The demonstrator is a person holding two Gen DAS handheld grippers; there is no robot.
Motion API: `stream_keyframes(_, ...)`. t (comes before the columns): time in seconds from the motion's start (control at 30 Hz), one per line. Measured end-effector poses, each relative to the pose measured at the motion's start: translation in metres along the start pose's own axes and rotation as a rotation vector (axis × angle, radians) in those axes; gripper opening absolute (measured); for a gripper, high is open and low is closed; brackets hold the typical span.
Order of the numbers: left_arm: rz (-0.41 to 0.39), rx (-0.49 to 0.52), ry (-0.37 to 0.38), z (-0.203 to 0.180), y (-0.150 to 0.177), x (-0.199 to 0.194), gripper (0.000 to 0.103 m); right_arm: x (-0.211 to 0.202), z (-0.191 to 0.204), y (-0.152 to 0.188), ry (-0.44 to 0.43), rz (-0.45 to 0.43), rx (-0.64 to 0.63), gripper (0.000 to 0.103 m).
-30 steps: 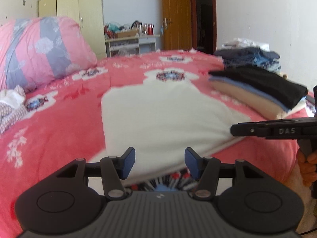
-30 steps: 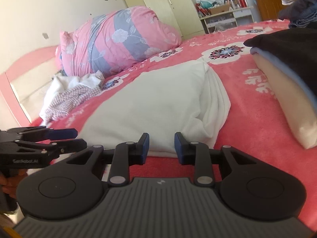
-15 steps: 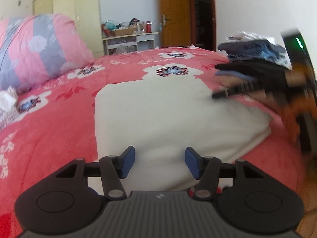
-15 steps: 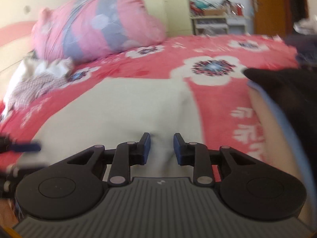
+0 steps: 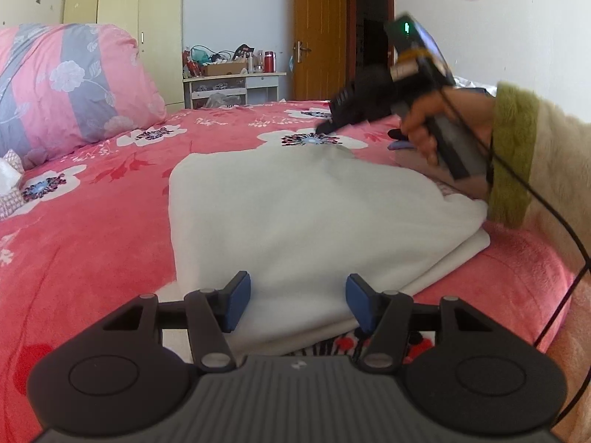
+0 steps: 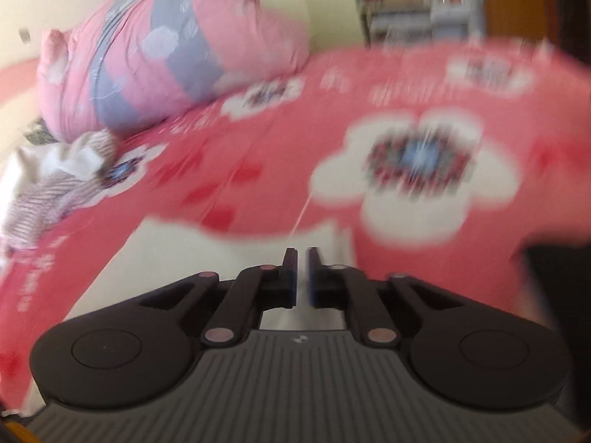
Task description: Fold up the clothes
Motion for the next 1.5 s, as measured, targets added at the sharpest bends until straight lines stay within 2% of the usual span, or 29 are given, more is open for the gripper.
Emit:
stream_keyframes(0.1,-0.007,-0.004,0.009,0.0,0.001,-0.001,0.059,-0.001,0.044,-0.007,-0.185,0.046,-0.057,0.008)
stream_keyframes(0.2,-0.013,-0.007,0.011,0.0,0.003,-0.002,0.059,0.03,0.085,0.006,-0.326,0.145,-0.12,0.007)
stream_keyframes(0.23,-0.014,-0.012,0.015,0.001,0.003,-0.002,0.059,0.046,0.086,0.012,-0.318,0.183,-0.12,0.006)
stream_keyframes(0.3,-0.016,-0.016,0.022,0.002,0.003,-0.003,0.059,0.063,0.067,0.007,-0.226,0.184,-0.065,0.001)
stream_keyframes(0.37,-0.018,-0.017,0.031,0.003,0.004,-0.004,0.059,0.077,0.05,0.002,-0.143,0.181,-0.014,0.003)
stream_keyframes(0.4,-0.019,-0.017,0.036,0.003,0.004,-0.004,0.059,0.069,0.05,-0.004,-0.146,0.157,-0.011,0.007)
stream_keyframes(0.5,-0.016,-0.022,0.047,0.004,0.004,-0.005,0.059,0.044,0.049,-0.019,-0.159,0.089,0.004,0.007)
stream_keyframes(0.57,-0.016,-0.036,0.054,0.005,0.004,-0.006,0.059,0.025,0.04,-0.008,-0.203,0.088,0.048,0.006)
stream_keyframes(0.6,-0.018,-0.041,0.056,0.005,0.004,-0.006,0.059,0.019,0.028,0.001,-0.177,0.108,0.044,0.006)
stream_keyframes(0.7,-0.016,-0.037,0.054,0.003,0.004,-0.007,0.059,0.01,-0.039,0.026,0.122,0.166,0.008,0.009)
stream_keyframes(0.83,-0.011,-0.043,0.054,0.003,0.003,-0.007,0.059,-0.059,-0.037,0.014,0.053,0.011,0.091,0.009)
stream_keyframes(0.9,-0.008,-0.041,0.047,0.003,0.003,-0.007,0.059,-0.087,-0.001,0.026,-0.077,-0.007,0.06,0.009)
stream_keyframes(0.97,-0.006,-0.034,0.042,0.002,0.003,-0.007,0.059,-0.1,0.029,0.059,-0.185,0.046,0.032,0.007)
stream_keyframes(1.0,-0.004,-0.031,0.041,0.002,0.003,-0.007,0.059,-0.099,0.033,0.081,-0.167,0.104,-0.002,0.007)
stream_keyframes(1.03,-0.001,-0.029,0.042,0.002,0.003,-0.007,0.059,-0.096,0.027,0.102,-0.081,0.158,-0.05,0.007)
stream_keyframes(1.1,0.008,-0.011,0.036,0.001,0.003,-0.007,0.059,-0.106,0.006,0.117,0.078,0.152,-0.071,0.01)
stream_keyframes(1.17,0.012,-0.007,0.032,0.0,0.002,-0.007,0.059,-0.127,0.004,0.107,0.104,0.078,0.02,0.014)
stream_keyframes(1.23,0.014,-0.01,0.026,0.0,0.002,-0.006,0.059,-0.143,0.032,0.101,0.027,0.003,-0.051,0.014)
stream_keyframes(1.33,0.012,-0.002,0.017,0.0,0.003,-0.007,0.059,-0.142,0.066,0.121,-0.075,0.035,-0.129,0.01)
stream_keyframes(1.37,0.012,0.003,0.015,0.0,0.003,-0.009,0.059,-0.137,0.06,0.134,-0.036,0.074,-0.134,0.01)
stream_keyframes(1.4,0.013,0.008,0.014,0.0,0.003,-0.011,0.059,-0.138,0.048,0.142,-0.006,0.077,-0.106,0.011)
stream_keyframes(1.43,0.015,0.009,0.014,0.001,0.004,-0.013,0.058,-0.146,0.036,0.143,-0.003,0.059,-0.022,0.013)
stream_keyframes(1.47,0.016,0.01,0.014,0.003,0.004,-0.016,0.059,-0.153,0.024,0.143,0.035,0.055,0.05,0.013)
stream_keyframes(1.5,0.018,0.01,0.015,0.004,0.005,-0.018,0.058,-0.162,0.019,0.14,0.109,0.045,0.028,0.015)
Point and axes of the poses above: each gripper's, at about its wrist camera, not at the fingertips, and x roughly the way its jaws point, z to its left, y to its underside, the point moved 10 cm from there along x, roughly the way its jaws point, and after that the axes turned 7 degrees about -x, right-handed, at the moved point
